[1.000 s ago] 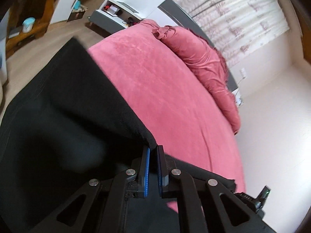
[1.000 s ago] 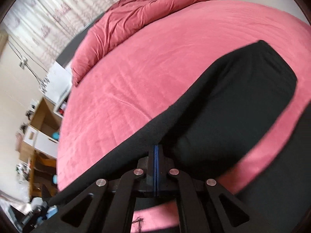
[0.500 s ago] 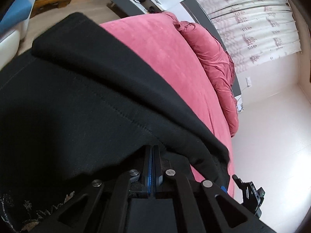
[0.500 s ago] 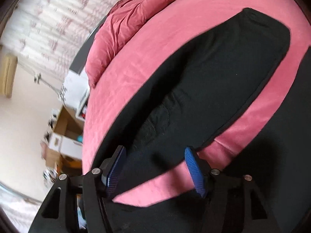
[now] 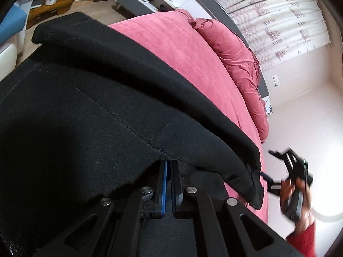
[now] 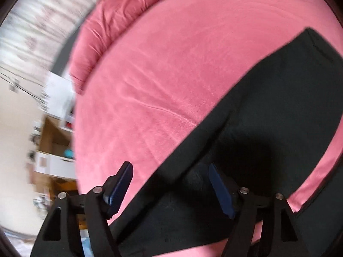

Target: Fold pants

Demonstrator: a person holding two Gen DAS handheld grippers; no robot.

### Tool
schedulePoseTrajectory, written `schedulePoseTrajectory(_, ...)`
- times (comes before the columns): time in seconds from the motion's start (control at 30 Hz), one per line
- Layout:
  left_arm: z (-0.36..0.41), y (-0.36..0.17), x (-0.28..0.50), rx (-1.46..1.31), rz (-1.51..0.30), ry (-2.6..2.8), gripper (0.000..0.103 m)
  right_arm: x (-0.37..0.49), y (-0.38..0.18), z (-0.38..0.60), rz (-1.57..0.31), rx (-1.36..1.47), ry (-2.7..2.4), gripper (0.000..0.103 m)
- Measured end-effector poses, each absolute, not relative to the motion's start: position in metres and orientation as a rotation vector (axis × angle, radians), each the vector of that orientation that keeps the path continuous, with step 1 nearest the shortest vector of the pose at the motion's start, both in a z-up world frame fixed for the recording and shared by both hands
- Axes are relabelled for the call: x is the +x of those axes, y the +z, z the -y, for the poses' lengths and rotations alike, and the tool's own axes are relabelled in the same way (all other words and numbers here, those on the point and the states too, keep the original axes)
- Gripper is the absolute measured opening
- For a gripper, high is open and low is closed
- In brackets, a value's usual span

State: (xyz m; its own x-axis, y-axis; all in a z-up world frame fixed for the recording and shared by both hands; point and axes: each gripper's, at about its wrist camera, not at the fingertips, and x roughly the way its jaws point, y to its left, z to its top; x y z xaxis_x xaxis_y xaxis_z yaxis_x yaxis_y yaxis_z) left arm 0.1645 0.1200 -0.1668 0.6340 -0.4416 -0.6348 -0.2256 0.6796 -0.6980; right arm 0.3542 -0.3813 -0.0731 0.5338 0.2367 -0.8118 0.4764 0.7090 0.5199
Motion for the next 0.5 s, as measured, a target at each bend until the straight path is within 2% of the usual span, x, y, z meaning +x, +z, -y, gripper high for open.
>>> schedulePoseTrajectory(0.07, -0.117, -0.160, 0.165, -0.824, -0.897, -0.146, 0.009, 0.369, -0.075, 0.378, -1.079, 0.766, -0.271, 0.074)
schedulePoseTrajectory(0.13, -0.116, -0.152, 0.165, -0.820, -0.882, -0.154, 0.022, 0.377, -0.082, 0.376, -1.124, 0.745, -0.326, 0.061)
schedulePoseTrajectory(0.17, -0.115, -0.147, 0.165, -0.824, -0.868, -0.157, 0.025, 0.379, -0.088, 0.376, -1.149, 0.752, -0.345, 0.037)
schedulePoseTrajectory(0.2, -0.114, -0.144, 0.165, -0.827, -0.859, -0.158, 0.028, 0.378, -0.092, 0.377, -1.160, 0.764, -0.345, 0.019)
schedulePoseTrajectory(0.27, -0.114, -0.138, 0.167, -0.849, -0.842, -0.168, 0.035, 0.369, -0.103, 0.378, -1.164, 0.796, -0.318, 0.010)
schedulePoseTrajectory(0.37, -0.114, -0.134, 0.175, -0.905, -0.836, -0.171, 0.046, 0.347, -0.106, 0.382, -1.108, 0.809, -0.268, 0.008)
schedulePoseTrajectory(0.43, -0.116, -0.135, 0.182, -0.944, -0.845, -0.155, 0.060, 0.325, -0.105, 0.384, -1.059, 0.829, -0.233, 0.008)
schedulePoseTrajectory(0.5, -0.119, -0.140, 0.190, -1.026, -0.839, -0.138, 0.067, 0.301, -0.104, 0.388, -0.990, 0.871, -0.184, 0.007)
